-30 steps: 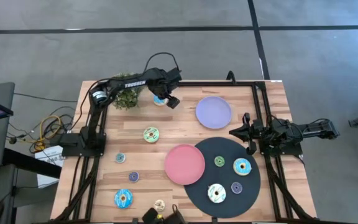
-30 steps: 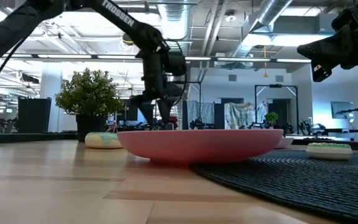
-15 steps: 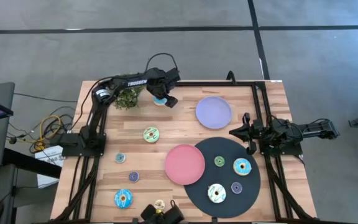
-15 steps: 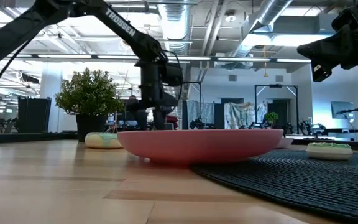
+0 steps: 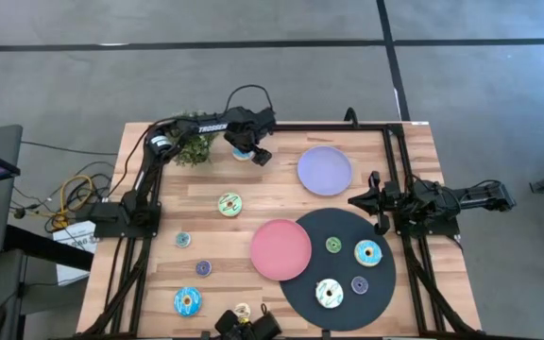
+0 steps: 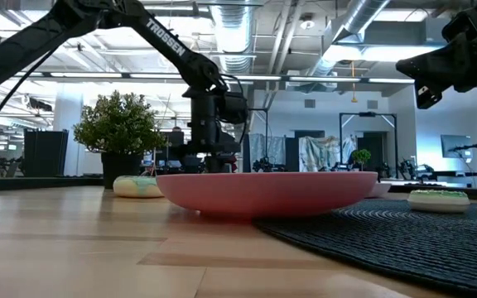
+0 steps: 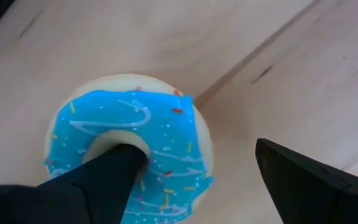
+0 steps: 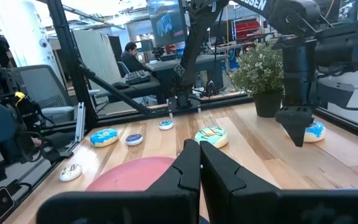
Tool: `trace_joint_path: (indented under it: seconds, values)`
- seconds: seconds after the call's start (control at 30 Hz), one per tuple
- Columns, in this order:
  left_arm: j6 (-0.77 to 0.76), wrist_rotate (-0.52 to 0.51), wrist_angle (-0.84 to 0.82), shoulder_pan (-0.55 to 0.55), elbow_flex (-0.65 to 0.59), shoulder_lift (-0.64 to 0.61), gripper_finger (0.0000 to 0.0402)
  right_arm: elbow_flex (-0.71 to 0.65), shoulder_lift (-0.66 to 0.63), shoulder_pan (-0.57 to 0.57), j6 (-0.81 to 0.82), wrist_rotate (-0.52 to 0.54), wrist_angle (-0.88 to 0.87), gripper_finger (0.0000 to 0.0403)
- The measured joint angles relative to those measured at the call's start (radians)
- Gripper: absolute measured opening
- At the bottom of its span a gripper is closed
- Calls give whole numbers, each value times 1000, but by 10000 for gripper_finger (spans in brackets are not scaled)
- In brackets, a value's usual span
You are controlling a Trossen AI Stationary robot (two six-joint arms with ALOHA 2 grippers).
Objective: Pick & Place donuts
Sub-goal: Put the top big blue donut on the purple plate
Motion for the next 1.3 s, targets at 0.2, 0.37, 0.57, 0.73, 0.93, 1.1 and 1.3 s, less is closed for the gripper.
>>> trace_joint_path:
  seconds: [0.2,0.37,0.57,0.73,0.93,1.1,1.3]
  values:
    - [-12,-21,-4,0,0,0,300,0,0,0,0,0,0,0]
    - [-19,-23,-4,0,0,0,259,0,0,0,0,0,0,0]
    - [-25,-25,-4,0,0,0,218,0,0,0,0,0,0,0]
    - [-27,-25,-5,0,0,0,190,0,0,0,0,0,0,0]
    - [-28,-25,-5,-1,0,0,165,0,0,0,0,0,0,0]
    - [-69,-22,-11,-10,4,0,158,0,0,0,0,0,0,0]
    - [-86,-21,-26,-47,71,0,158,0,0,0,0,0,0,0]
